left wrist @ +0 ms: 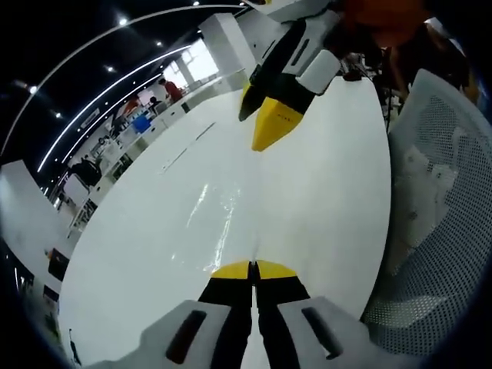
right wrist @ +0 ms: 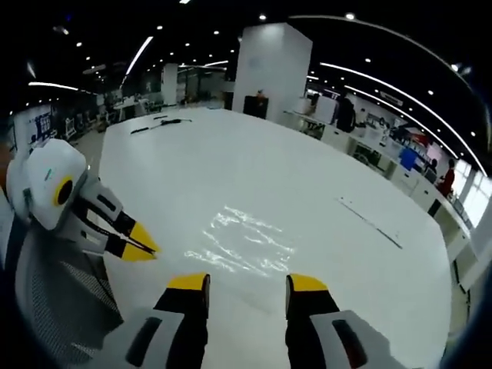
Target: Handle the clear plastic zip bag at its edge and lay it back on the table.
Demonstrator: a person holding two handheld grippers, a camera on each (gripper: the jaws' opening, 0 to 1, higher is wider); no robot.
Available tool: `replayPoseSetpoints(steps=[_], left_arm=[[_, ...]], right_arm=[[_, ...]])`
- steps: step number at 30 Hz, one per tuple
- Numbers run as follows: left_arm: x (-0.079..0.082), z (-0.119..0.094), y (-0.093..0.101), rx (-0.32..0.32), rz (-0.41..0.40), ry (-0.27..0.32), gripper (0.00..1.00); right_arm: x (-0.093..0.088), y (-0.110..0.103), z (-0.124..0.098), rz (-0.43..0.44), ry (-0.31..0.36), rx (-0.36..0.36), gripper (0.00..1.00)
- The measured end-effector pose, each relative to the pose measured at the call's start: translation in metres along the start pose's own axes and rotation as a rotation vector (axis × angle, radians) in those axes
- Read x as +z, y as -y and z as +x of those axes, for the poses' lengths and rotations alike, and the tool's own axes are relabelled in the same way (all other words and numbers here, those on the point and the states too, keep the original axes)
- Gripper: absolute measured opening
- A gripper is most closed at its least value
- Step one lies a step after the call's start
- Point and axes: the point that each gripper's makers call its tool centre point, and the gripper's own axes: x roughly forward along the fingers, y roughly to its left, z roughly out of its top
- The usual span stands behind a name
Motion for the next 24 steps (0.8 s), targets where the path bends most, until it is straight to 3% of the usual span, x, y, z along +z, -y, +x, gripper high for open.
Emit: replayPoseSetpoints(steps=[3,13,18,24], left_arm=[[-0.002,0.002,0.002,-0.008,0.002,-0.006,0.0],[-0.001,0.002,0.002,-0.016,-0.01,-0.004,0.0],[0.0,0.001,0.004,-0.026,-0.018,-0.001,0.0],[0.0,0.002,0.003,-0.025,-0.028,0.002,0.0]], right_arm=[[0.002,0.001,0.001,-0.001,0.003,-0.005,0.46],[0.01,-0.002,0.008,-0.078,0.004,0.013,0.48],[0.014,-0.016,0.01,-0.211,-0.007,0.059,0.48],[0.019,-0.024,0.013,-0.294,-0.015,0.087,0.47]])
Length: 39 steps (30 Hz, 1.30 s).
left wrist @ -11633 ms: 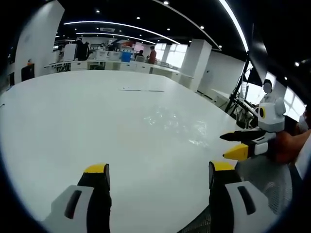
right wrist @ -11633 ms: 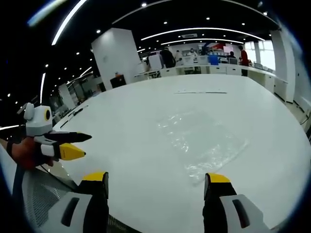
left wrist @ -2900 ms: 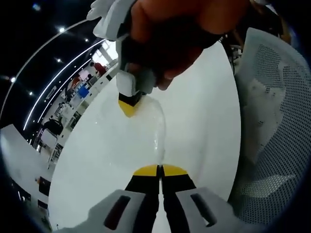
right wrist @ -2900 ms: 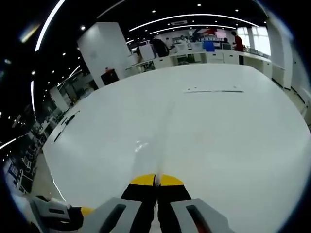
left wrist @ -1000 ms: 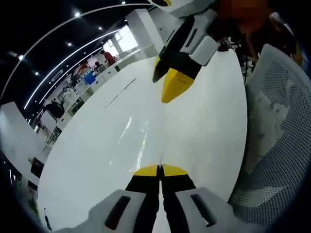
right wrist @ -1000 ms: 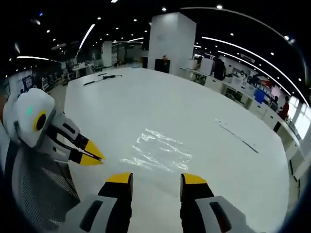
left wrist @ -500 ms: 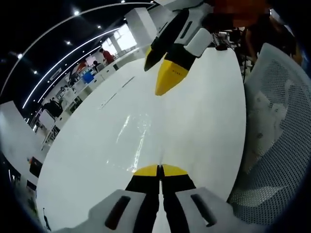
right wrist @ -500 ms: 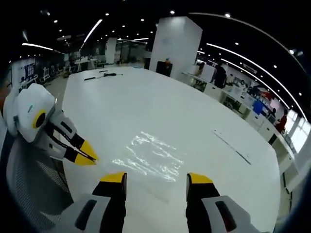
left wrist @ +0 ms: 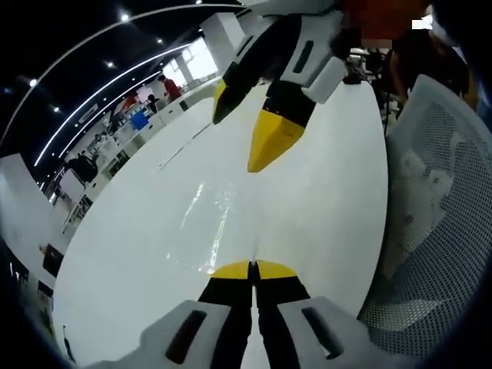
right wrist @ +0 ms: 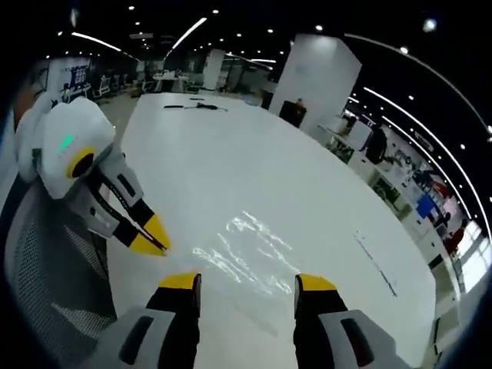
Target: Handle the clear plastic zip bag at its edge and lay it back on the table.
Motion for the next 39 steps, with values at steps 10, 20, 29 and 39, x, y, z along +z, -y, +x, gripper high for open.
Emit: replayPoseSetpoints(steps=[10,20,29,39], left_arm=[[0.001,0.0,0.0,-0.004,0.003,0.005,0.0],[0.002,-0.001,0.002,-0.011,0.012,0.007,0.0],[0.001,-0.001,0.005,-0.02,0.033,0.003,0.0],[0.003,-0.003,0.009,-0.027,0.054,0.003,0.0]], right_arm=[[0.003,-0.028,0.001,-0.168,-0.025,0.082,0.42],[0.006,-0.065,0.007,-0.381,-0.045,0.203,0.29],[0.008,-0.08,0.015,-0.549,-0.05,0.259,0.2],[0.004,-0.091,0.019,-0.674,-0.062,0.303,0.12]])
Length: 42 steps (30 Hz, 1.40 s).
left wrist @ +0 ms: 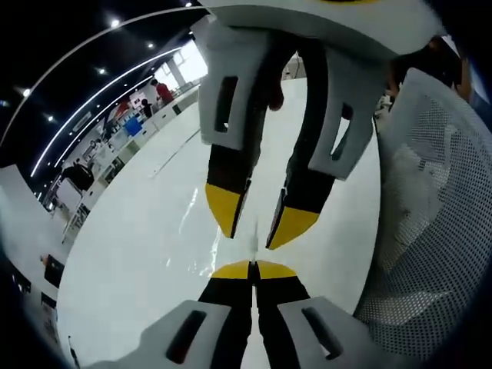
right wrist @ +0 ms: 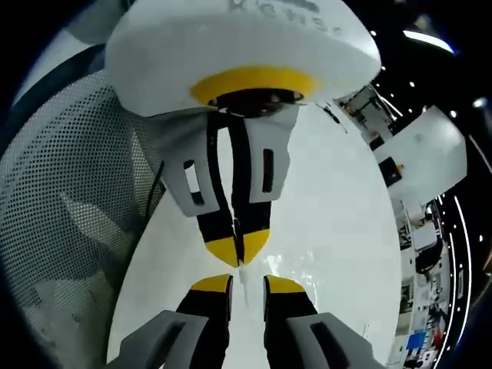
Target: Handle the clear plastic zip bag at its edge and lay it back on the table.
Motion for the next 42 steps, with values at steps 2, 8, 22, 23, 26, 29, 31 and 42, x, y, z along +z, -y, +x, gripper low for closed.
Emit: replayPoseSetpoints(steps=[2,8,22,23,26,29,31,42], left_arm=[[0.0,0.001,0.002,-0.004,0.014,0.0,0.0],[-0.002,0.002,0.004,-0.01,0.028,-0.001,0.0],[-0.001,-0.001,0.006,-0.012,0.022,-0.003,0.0],[-0.002,-0.001,0.006,-0.012,0.021,-0.003,0.0],[0.0,-0.006,0.01,-0.022,-0.008,0.006,0.0],[0.0,-0.007,0.01,-0.026,-0.024,0.012,0.0],[0.0,-0.009,0.011,-0.029,-0.03,0.016,0.0],[-0.001,-0.004,0.013,-0.039,-0.013,0.003,0.0]], right_arm=[[-0.001,-0.004,0.002,-0.029,-0.007,0.012,0.12],[-0.004,-0.011,0.004,-0.095,-0.023,0.038,0.09],[-0.001,-0.01,0.01,-0.145,-0.026,0.038,0.01],[-0.001,-0.01,0.011,-0.146,-0.026,0.037,0.01],[0.0,-0.012,0.011,-0.154,-0.022,0.043,0.0],[0.002,-0.014,0.01,-0.162,-0.012,0.047,0.0],[0.002,-0.015,0.01,-0.163,-0.007,0.052,0.0],[0.0,-0.016,0.009,-0.127,-0.01,0.056,0.0]])
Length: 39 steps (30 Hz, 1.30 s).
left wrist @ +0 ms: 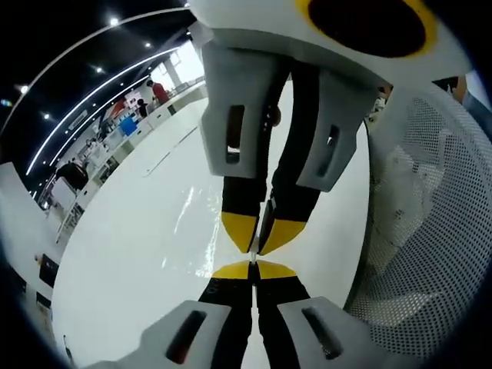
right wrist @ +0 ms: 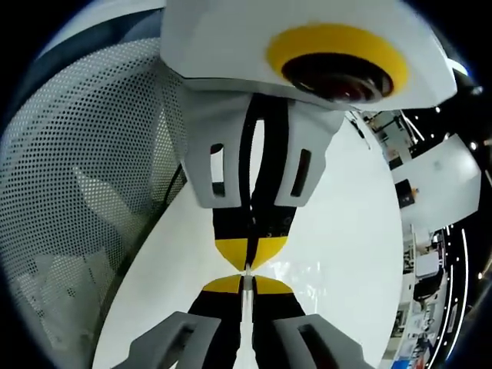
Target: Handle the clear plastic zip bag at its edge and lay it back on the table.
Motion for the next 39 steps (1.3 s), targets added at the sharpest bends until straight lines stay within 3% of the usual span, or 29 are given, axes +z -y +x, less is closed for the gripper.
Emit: replayPoseSetpoints(steps=[39], left_arm=[[-0.011,0.003,0.001,0.001,-0.02,-0.035,0.0]], right_arm=[[-0.013,-0.006,-0.001,0.04,-0.033,-0.016,0.0]])
